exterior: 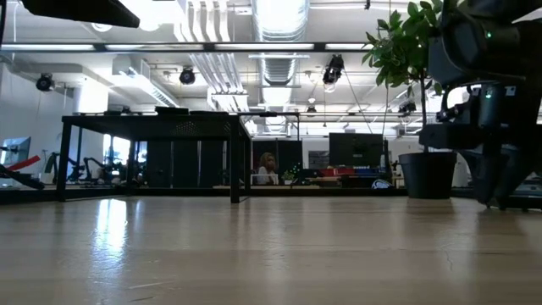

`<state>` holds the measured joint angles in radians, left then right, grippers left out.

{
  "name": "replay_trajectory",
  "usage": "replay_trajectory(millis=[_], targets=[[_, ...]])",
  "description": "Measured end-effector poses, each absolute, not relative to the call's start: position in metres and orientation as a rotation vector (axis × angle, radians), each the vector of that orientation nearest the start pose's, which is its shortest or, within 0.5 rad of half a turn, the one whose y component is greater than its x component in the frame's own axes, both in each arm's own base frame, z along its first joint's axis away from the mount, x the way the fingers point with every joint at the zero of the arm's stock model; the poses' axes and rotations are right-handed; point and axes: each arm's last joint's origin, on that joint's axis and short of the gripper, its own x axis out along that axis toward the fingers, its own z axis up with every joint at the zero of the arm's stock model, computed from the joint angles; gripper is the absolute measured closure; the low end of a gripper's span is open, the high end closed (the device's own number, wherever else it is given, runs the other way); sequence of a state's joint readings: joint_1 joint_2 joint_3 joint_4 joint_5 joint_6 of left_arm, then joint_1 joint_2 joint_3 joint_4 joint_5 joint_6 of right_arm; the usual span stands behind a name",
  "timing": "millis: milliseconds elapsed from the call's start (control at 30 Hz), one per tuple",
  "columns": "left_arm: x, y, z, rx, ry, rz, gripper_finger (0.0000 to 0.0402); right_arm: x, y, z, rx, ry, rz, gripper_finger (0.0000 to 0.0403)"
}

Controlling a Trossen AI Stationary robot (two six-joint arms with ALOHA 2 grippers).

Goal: Pick & Place Mini shaped plates
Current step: Stack the square plate on top of the stacked square plate on the shelf

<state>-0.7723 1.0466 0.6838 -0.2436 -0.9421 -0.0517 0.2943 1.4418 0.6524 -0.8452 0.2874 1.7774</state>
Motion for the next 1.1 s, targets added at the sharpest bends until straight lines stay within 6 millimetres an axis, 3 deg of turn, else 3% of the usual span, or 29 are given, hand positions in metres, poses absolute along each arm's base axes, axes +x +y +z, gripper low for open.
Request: replay_trajectory(millis=[367, 600, 800, 1100], targets=[[0.165, -0.128, 0.253, 0.408, 0.393, 0.174, 0.0342, 0.189, 0.049, 0.134, 0.892, 1.045, -1.188, 0.0338], [0.165, -0.128, 0.253, 0.408, 0.392, 0.174, 0.0342, 0.190, 0.049, 0.134, 0.843, 1.072, -1.142, 0.0386], [0.165, -0.128, 0.253, 0.408, 0.393, 0.174, 0.0342, 0.191, 0.049, 0.135, 0.802, 1.095, -1.101, 0.0391], [0.165, -0.128, 0.253, 0.408, 0.392, 0.174, 0.0342, 0.220, 0.056, 0.165, 0.736, 1.030, -0.947, 0.0393]])
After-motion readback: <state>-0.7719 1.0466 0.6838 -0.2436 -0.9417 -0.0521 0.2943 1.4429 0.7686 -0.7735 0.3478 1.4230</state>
